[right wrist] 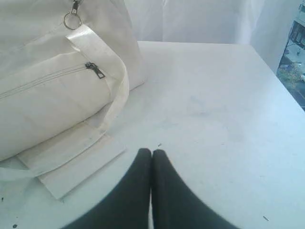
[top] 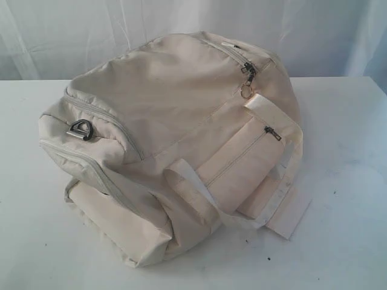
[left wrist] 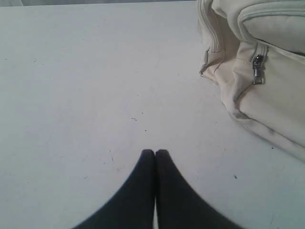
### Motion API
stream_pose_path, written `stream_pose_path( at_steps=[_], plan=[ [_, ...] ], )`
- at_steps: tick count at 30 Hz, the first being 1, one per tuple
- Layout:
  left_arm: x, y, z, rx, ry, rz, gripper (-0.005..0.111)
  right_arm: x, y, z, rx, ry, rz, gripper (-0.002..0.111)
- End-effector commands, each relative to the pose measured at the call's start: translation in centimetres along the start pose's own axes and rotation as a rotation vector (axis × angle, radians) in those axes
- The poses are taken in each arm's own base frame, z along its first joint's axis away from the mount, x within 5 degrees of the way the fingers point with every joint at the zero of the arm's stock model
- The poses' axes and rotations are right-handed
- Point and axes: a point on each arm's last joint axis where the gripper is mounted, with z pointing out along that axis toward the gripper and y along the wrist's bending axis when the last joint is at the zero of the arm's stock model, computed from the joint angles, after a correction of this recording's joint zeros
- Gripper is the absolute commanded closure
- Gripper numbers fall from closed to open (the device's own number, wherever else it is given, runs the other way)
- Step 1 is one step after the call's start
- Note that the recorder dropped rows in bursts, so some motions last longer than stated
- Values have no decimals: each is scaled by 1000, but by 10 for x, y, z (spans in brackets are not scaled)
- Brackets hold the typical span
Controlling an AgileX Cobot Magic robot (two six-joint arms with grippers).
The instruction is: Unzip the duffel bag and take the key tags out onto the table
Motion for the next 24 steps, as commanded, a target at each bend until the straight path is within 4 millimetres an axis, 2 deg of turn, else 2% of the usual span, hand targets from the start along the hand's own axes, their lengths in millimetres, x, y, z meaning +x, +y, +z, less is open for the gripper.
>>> stream_pose_path(
  at_steps=[1, 13, 16, 18, 24],
  plan=[
    [1, 0, 0, 3, 2, -2, 107, 0, 0, 0, 0, -17, -7, 108],
    [-1, 0, 0, 1, -24, -4, 107, 0, 0, 0, 0, -17, -7, 108],
    [-16, 1, -1, -9, -186, -32, 107, 0, 0, 0, 0, -17, -7, 108],
    [-31, 3, -6, -23, -363, -29, 107, 0, 0, 0, 0, -17, -7, 108],
    [-62, 6, -25, -57, -766, -29, 107, 0, 0, 0, 0, -17, -7, 108]
  ],
)
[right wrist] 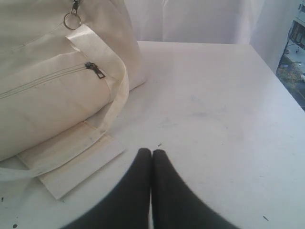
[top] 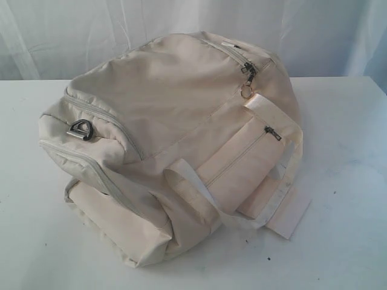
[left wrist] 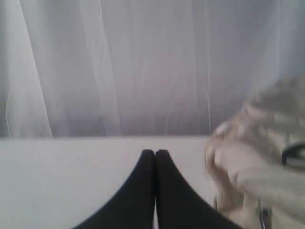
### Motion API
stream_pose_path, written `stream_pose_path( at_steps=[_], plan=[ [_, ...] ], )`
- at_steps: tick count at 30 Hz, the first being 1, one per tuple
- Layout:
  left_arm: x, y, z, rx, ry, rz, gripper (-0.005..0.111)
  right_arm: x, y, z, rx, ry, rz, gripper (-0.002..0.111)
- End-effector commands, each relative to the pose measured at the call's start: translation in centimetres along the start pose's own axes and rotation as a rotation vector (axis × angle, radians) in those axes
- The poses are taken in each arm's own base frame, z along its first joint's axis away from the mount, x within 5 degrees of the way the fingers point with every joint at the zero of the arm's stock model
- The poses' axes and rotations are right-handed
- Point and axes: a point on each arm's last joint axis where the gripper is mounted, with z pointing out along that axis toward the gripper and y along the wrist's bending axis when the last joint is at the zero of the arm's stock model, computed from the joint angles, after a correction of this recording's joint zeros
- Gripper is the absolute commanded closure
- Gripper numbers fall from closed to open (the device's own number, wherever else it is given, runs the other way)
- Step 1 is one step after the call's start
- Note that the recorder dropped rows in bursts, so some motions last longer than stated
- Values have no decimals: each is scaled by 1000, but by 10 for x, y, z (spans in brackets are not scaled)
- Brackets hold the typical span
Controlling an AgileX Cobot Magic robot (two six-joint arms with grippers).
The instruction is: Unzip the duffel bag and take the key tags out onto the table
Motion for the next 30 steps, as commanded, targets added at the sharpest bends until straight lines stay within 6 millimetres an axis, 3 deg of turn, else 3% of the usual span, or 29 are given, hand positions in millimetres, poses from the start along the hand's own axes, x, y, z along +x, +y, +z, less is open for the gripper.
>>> stream_pose_path(
  at_steps=[1, 4, 10, 13, 16, 19, 25, 28, 30],
  plan=[
    [-26, 2, -4, -24, -303, -22, 107, 0, 0, 0, 0, -17, -7, 108],
    [-48, 4, -14, -44, -562, -21, 107, 0, 0, 0, 0, -17, -7, 108],
    [-70, 7, -34, -32, -894, -108, 107, 0, 0, 0, 0, -17, -7, 108],
    [-70, 8, -35, -38, -909, -131, 107, 0, 0, 0, 0, -17, -7, 108],
    [-62, 3, -16, 15, -594, -151, 107, 0, 0, 0, 0, -17, -7, 108],
    [-84, 0, -7, 23, -348, -162, 107, 0, 0, 0, 0, -17, -7, 108],
    [-143, 1, 16, -2, -427, -44, 107, 0, 0, 0, 0, -17, -7, 108],
    [-156, 0, 38, 0, -346, -43, 107, 0, 0, 0, 0, -17, -7, 108],
    [-154, -1, 55, 4, -215, -40, 107, 0, 0, 0, 0, -17, -7, 108]
  ],
)
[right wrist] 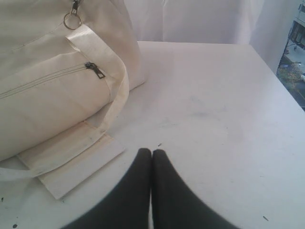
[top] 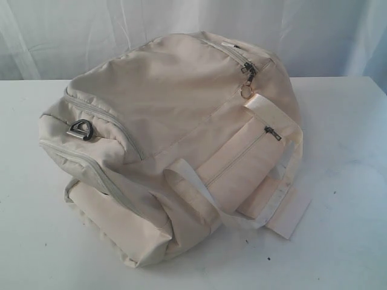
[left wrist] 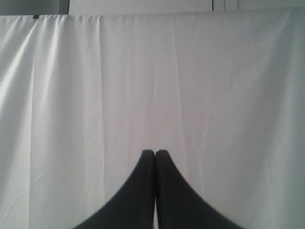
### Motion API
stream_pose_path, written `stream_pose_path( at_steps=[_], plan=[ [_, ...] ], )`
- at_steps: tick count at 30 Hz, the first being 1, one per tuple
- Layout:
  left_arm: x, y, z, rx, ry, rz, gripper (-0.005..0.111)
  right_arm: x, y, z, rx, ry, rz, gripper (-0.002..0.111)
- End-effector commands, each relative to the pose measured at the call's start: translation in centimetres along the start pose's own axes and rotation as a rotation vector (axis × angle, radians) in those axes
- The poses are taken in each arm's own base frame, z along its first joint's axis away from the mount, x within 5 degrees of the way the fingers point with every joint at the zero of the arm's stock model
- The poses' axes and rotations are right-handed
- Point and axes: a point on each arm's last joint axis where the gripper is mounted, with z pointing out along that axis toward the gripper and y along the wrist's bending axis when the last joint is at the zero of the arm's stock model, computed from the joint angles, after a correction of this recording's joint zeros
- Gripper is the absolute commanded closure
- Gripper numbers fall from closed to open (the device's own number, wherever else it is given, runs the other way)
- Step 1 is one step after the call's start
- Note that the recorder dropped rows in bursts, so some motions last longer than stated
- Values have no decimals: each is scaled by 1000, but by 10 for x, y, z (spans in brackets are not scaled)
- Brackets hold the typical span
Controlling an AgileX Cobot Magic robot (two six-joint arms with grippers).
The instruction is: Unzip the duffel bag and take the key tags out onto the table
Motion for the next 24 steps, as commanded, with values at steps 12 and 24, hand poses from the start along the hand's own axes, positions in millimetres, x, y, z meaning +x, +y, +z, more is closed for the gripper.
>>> stream_pose_path(
  at_steps=[12, 24],
  plan=[
    [149, -49, 61, 391, 1230, 231, 107, -34, 1, -7, -27, -396, 53, 108],
    [126, -104, 58, 746, 1186, 293, 107, -60, -4, -23, -103, -701, 411, 108]
  ],
)
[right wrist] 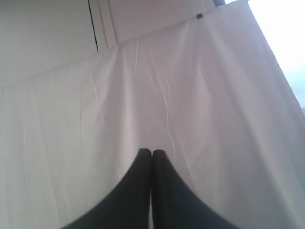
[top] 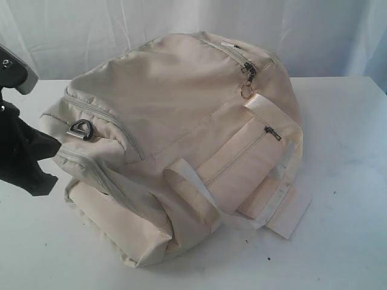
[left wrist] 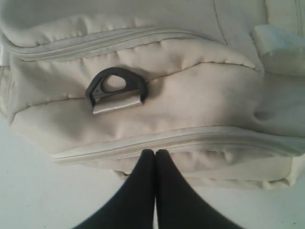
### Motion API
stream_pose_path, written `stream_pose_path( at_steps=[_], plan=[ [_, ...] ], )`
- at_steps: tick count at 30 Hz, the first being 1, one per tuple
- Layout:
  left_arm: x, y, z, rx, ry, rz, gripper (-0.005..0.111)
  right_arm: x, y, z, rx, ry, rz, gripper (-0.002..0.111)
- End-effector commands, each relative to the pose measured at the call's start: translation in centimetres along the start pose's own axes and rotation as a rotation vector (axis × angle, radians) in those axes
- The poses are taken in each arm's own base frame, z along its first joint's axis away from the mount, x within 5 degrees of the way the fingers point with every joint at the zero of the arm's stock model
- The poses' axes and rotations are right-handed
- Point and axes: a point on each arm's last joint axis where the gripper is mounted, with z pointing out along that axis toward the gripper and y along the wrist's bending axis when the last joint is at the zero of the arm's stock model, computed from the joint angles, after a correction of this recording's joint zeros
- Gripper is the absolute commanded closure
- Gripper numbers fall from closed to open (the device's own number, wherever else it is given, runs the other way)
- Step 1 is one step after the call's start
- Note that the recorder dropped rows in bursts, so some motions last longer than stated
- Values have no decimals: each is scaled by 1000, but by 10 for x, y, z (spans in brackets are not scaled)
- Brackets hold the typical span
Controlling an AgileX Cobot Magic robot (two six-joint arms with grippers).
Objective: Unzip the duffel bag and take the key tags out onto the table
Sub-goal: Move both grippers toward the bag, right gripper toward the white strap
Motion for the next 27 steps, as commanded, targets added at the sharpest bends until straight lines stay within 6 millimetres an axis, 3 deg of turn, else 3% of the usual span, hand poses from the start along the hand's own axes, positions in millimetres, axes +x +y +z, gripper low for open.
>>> stream_pose_path(
  at_steps=[1, 4, 8, 12, 15, 18, 22, 25, 27],
  plan=[
    [-5, -11, -2, 47, -26, 14, 107, 19, -10, 2, 152, 271, 106, 108],
    [-7, -17, -3, 76, -27, 22, 107, 27, -9, 20, 208, 493, 75, 108],
    [-7, -21, -3, 91, -23, 34, 107, 31, -1, 73, 197, 807, -41, 108],
    [-7, -21, -3, 91, -23, 34, 107, 60, 2, 134, 109, 1218, -141, 108],
    [-7, -21, -3, 91, -23, 34, 107, 86, 4, 173, -14, 1381, -201, 108],
    [-7, -20, -3, 90, -25, 34, 107, 115, 6, 201, -177, 1448, -333, 108],
    [-7, -20, -3, 89, -27, 34, 107, 147, 5, 224, -224, 1423, -406, 103],
    [-7, -20, -3, 90, -29, 34, 107, 165, 2, 233, -237, 1376, -471, 88],
    [-8, -21, -3, 97, -33, 20, 107, 178, -1, 236, -222, 1346, -491, 72]
  ],
)
